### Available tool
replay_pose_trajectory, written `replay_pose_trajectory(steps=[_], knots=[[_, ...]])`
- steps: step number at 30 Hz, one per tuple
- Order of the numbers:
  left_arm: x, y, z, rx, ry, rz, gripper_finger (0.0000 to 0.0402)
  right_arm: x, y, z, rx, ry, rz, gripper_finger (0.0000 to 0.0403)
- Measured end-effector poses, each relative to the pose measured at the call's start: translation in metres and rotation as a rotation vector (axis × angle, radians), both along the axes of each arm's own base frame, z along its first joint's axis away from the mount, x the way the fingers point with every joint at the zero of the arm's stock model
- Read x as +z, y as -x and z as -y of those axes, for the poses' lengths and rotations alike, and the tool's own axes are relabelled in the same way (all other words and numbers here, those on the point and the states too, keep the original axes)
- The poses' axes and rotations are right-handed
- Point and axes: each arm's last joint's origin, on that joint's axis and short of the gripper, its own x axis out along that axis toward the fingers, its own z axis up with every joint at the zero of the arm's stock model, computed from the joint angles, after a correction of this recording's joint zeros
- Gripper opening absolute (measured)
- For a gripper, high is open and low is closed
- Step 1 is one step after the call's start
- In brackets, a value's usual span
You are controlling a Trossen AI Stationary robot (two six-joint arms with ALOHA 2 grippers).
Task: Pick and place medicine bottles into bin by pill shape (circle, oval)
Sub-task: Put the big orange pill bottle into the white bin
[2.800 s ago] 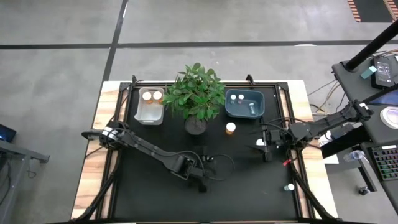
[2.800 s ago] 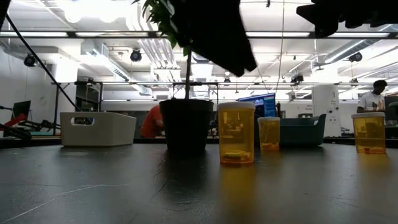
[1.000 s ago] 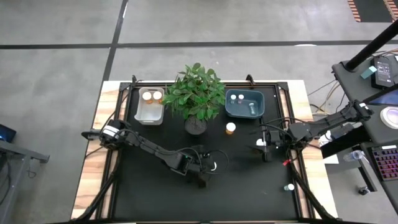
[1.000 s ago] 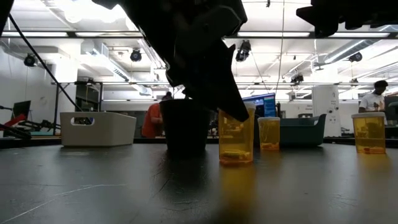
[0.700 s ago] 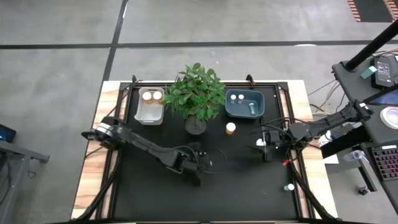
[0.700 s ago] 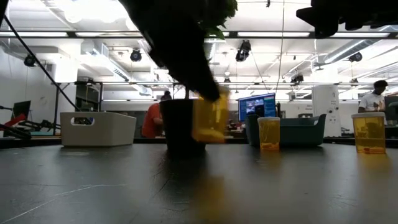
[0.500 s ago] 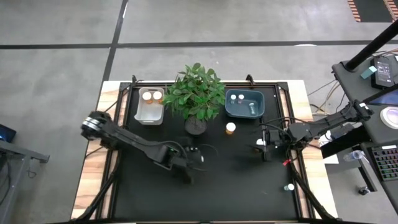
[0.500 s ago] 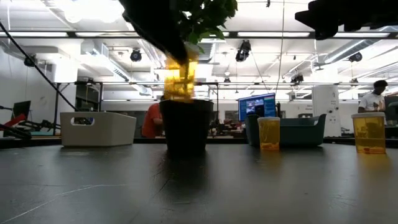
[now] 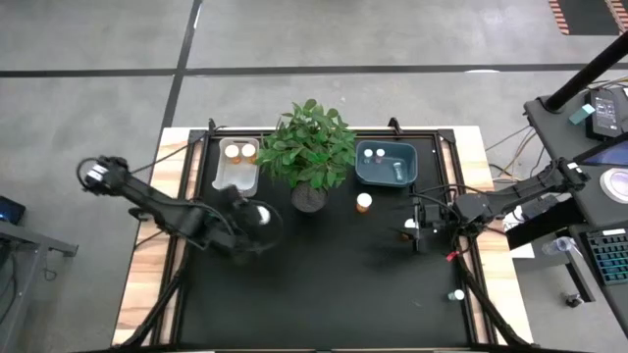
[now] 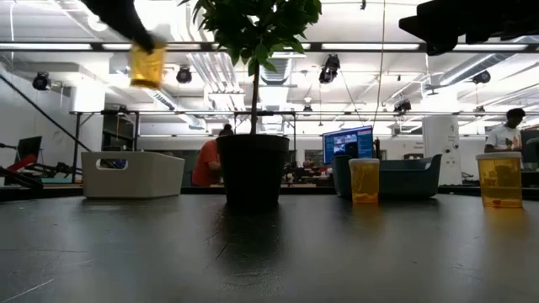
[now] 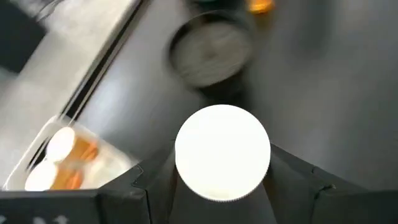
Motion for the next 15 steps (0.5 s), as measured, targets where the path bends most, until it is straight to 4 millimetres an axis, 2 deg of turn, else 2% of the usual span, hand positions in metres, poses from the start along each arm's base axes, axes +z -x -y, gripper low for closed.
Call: replay_pose_trajectory(steps=[5, 8, 15], knots=[[-0.013, 0.039, -0.030, 0.208, 0.026, 0.121, 0.0184, 0.000, 0.000, 0.000, 0.000, 0.000, 0.001, 0.0210], [-0.022, 0.056, -0.049, 0.327, 0.024, 0.198, 0.0184, 0.000, 0.000, 0.000, -0.009, 0.001, 0.002, 0.0210], [-0.041, 0.076, -0.087, 0.576, 0.007, 0.254, 0.0185, 0.000, 0.000, 0.001, -0.017, 0.009, 0.003, 0.0210]])
